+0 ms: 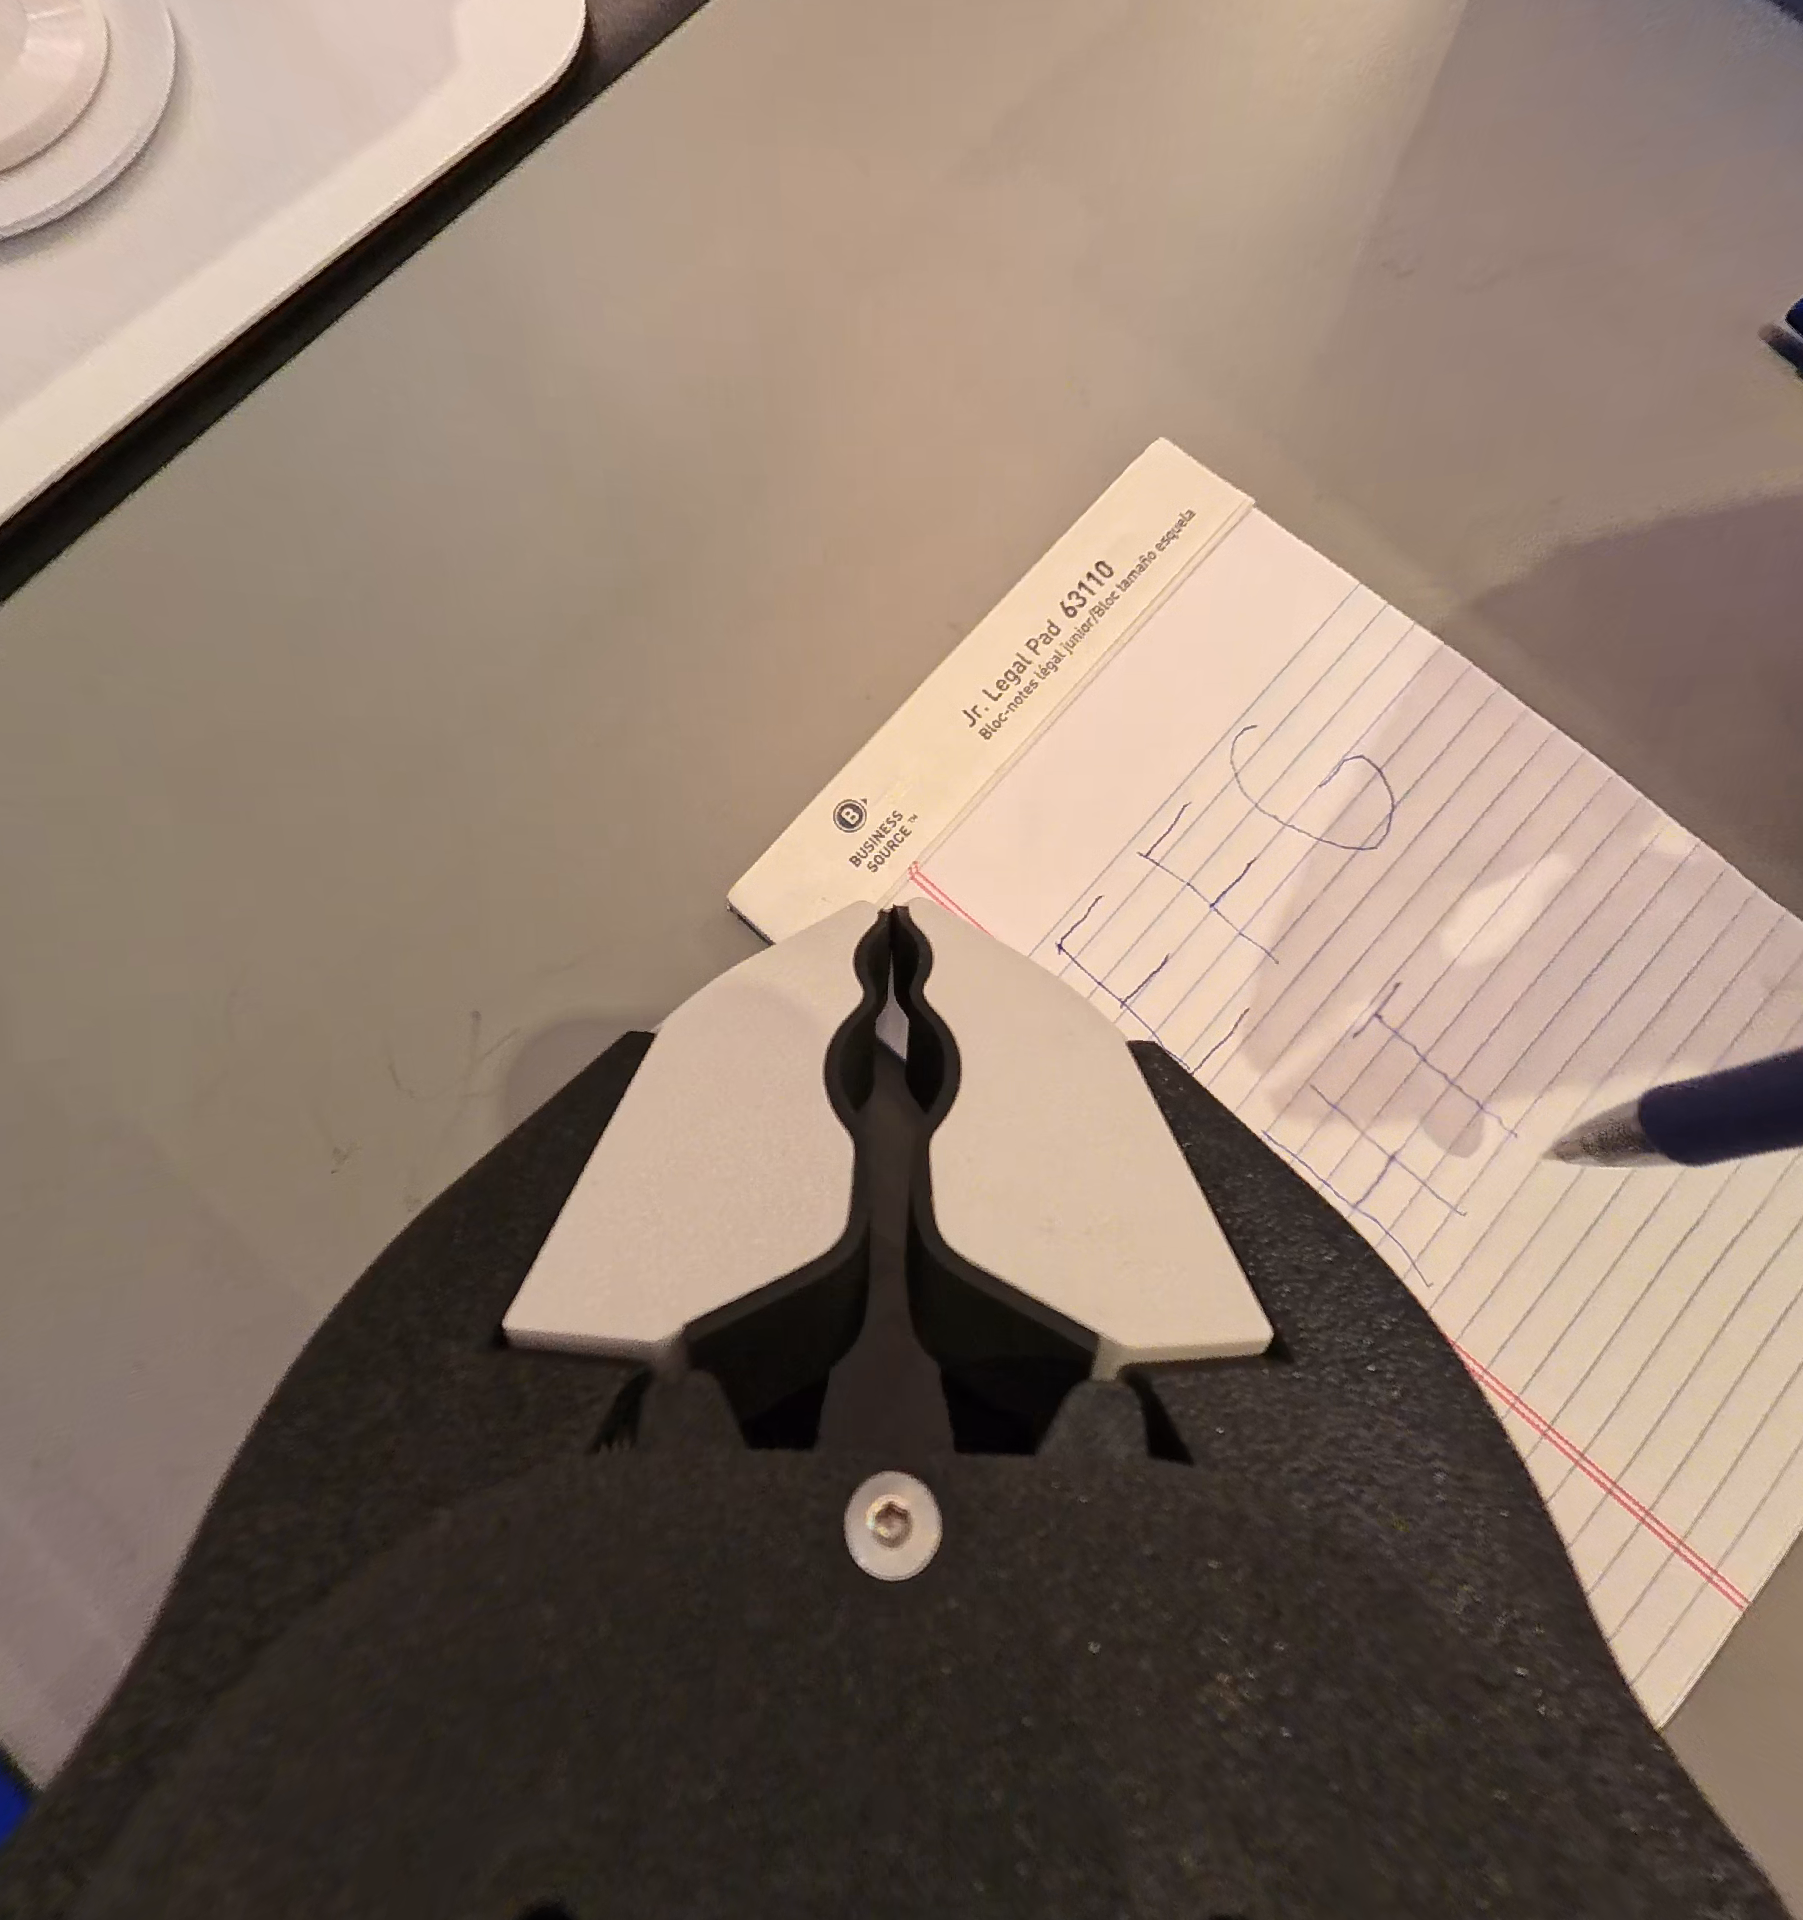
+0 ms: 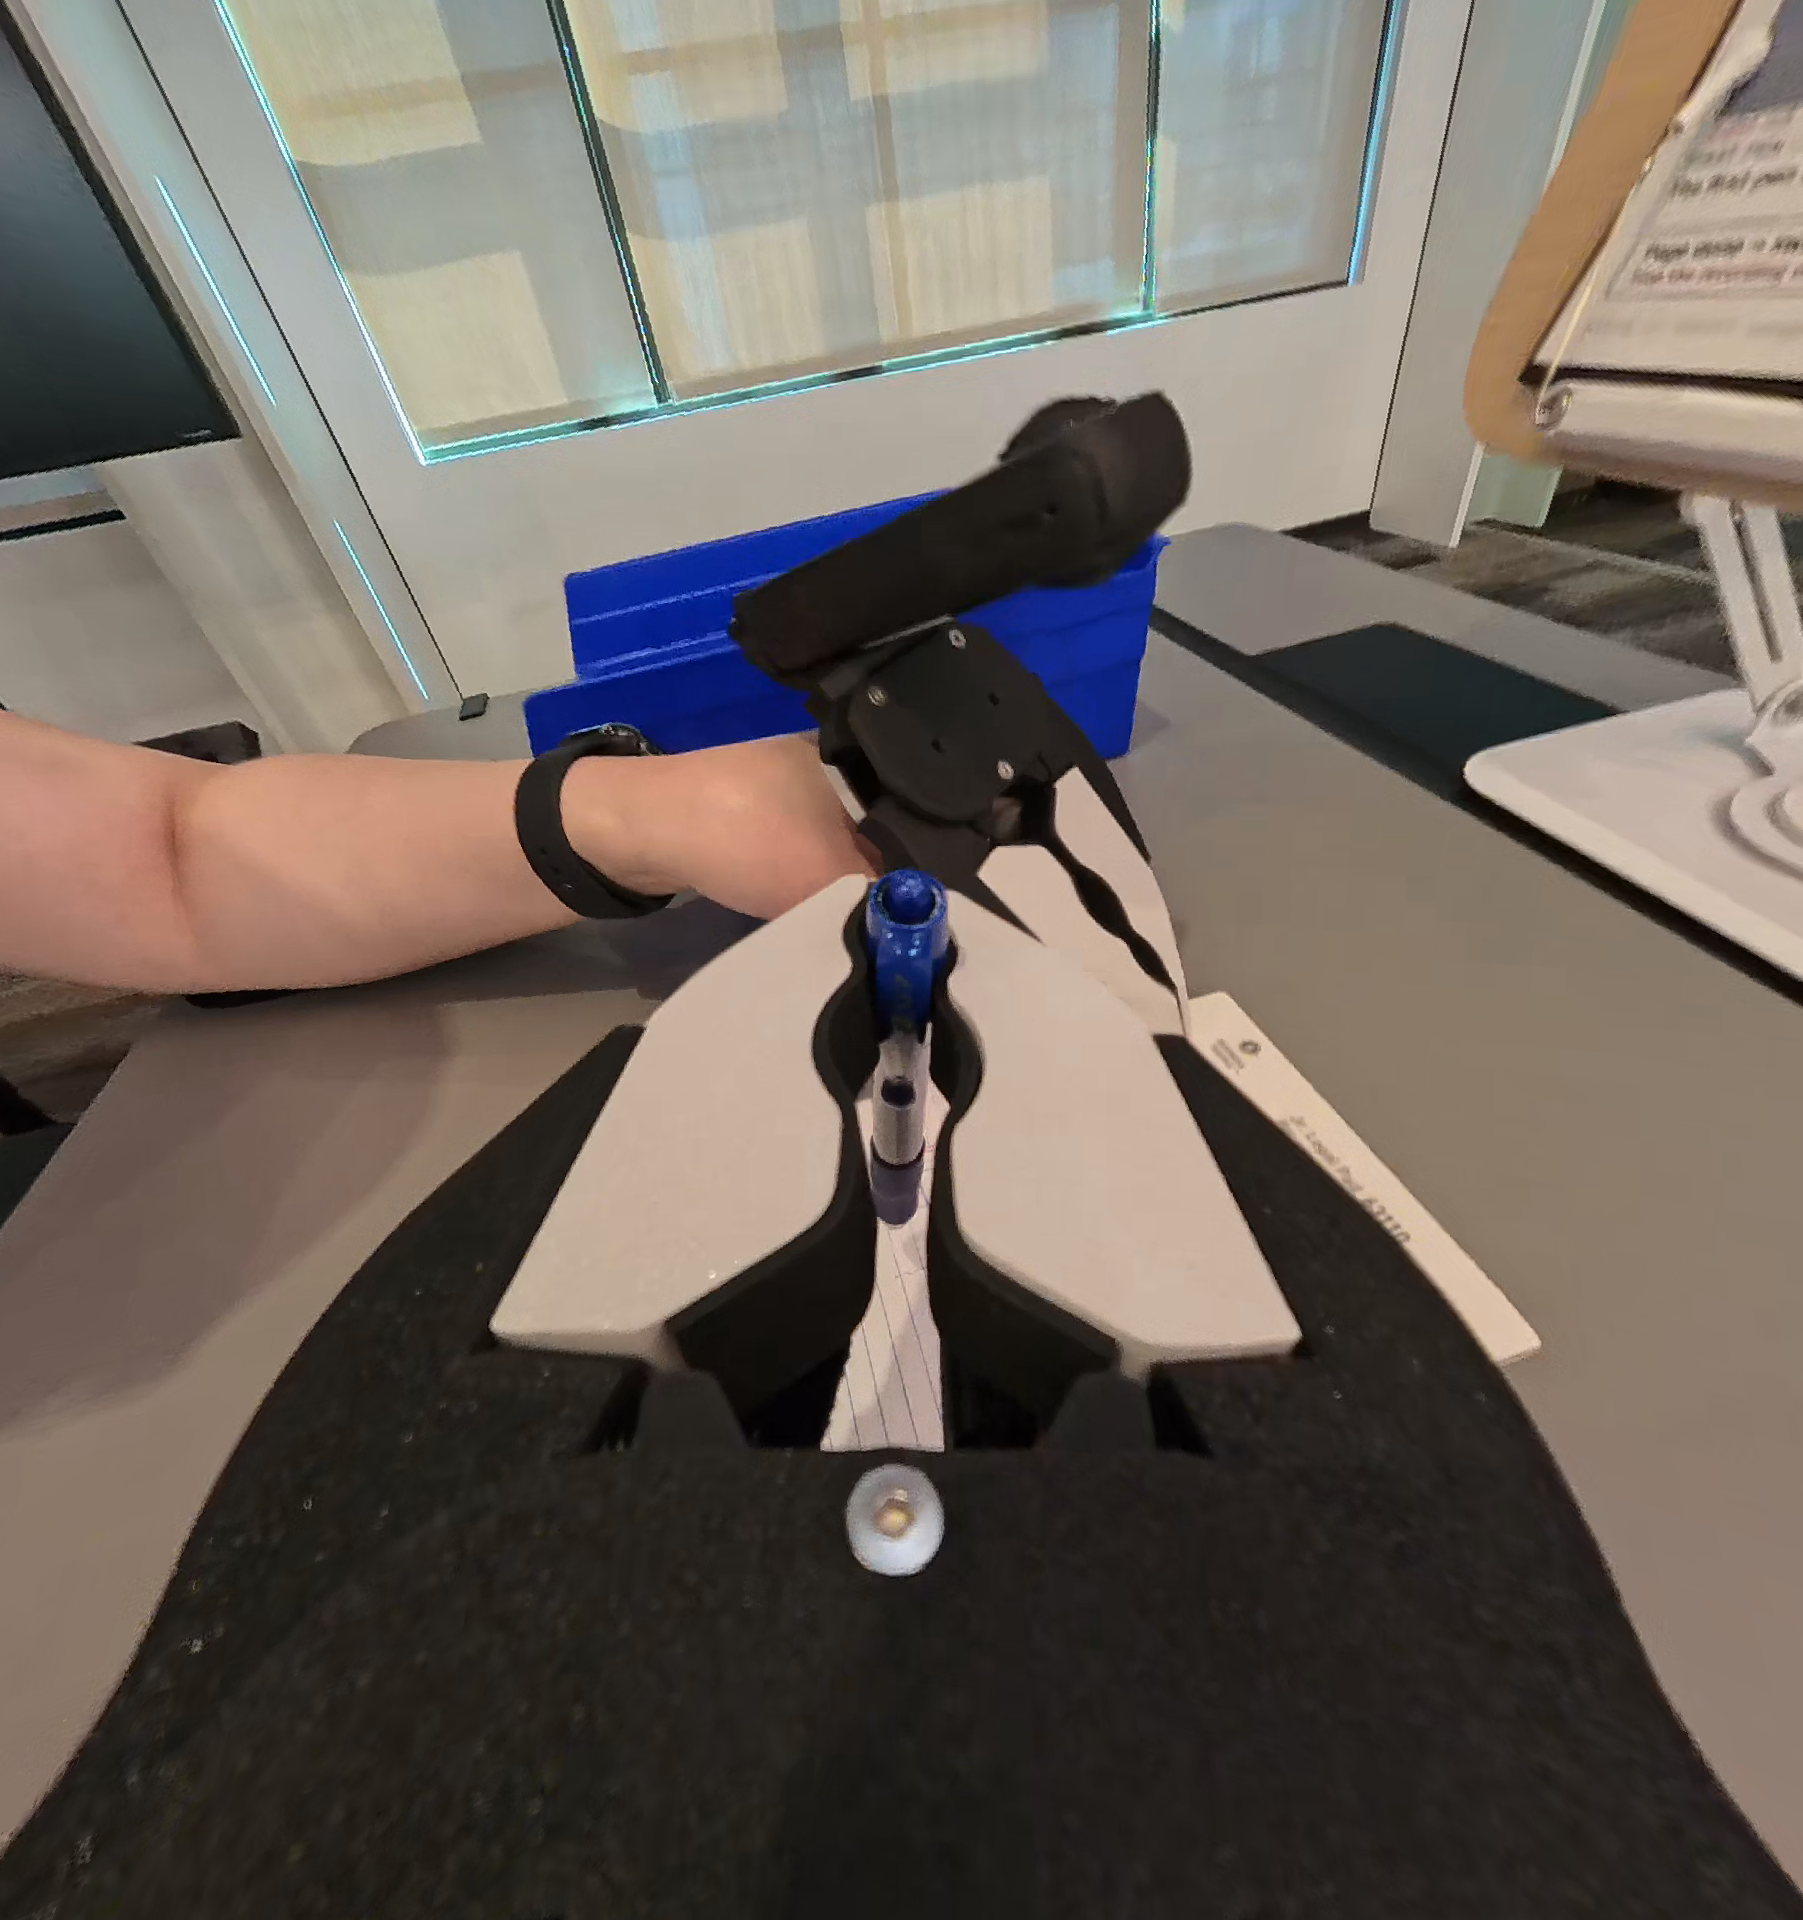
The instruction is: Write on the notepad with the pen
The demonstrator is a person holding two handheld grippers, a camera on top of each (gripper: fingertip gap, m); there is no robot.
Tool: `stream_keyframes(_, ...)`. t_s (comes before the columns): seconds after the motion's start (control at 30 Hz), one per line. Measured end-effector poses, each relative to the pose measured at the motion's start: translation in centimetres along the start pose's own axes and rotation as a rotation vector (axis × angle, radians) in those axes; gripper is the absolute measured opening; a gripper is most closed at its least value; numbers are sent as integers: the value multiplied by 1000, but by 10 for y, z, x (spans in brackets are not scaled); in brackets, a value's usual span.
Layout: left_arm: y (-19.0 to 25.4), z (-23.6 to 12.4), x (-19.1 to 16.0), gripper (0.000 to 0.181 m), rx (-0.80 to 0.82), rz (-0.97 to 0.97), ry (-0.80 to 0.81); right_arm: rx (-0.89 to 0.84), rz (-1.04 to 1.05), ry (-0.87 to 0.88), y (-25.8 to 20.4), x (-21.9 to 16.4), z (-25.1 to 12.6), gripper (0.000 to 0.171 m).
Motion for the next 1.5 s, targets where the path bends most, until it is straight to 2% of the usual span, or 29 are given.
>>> stream_keyframes(0.53, 0, 0, 0, 0, 1, 1, 0, 15, -16, -102, -2, -12, 6, 5)
stream_keyframes(1.5, 0, 0, 0, 0, 0, 0, 1, 39, 29, -162, 4, -17, -8, 5)
Point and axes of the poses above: each gripper's, where its closed fingertips meet, z out along the fingers, x out of its top, y = z × x across the jaws, the point moved 3 cm from there along -z, back along the fingers, and after that the axes turned 6 degrees about -z, right-handed, at the moved point
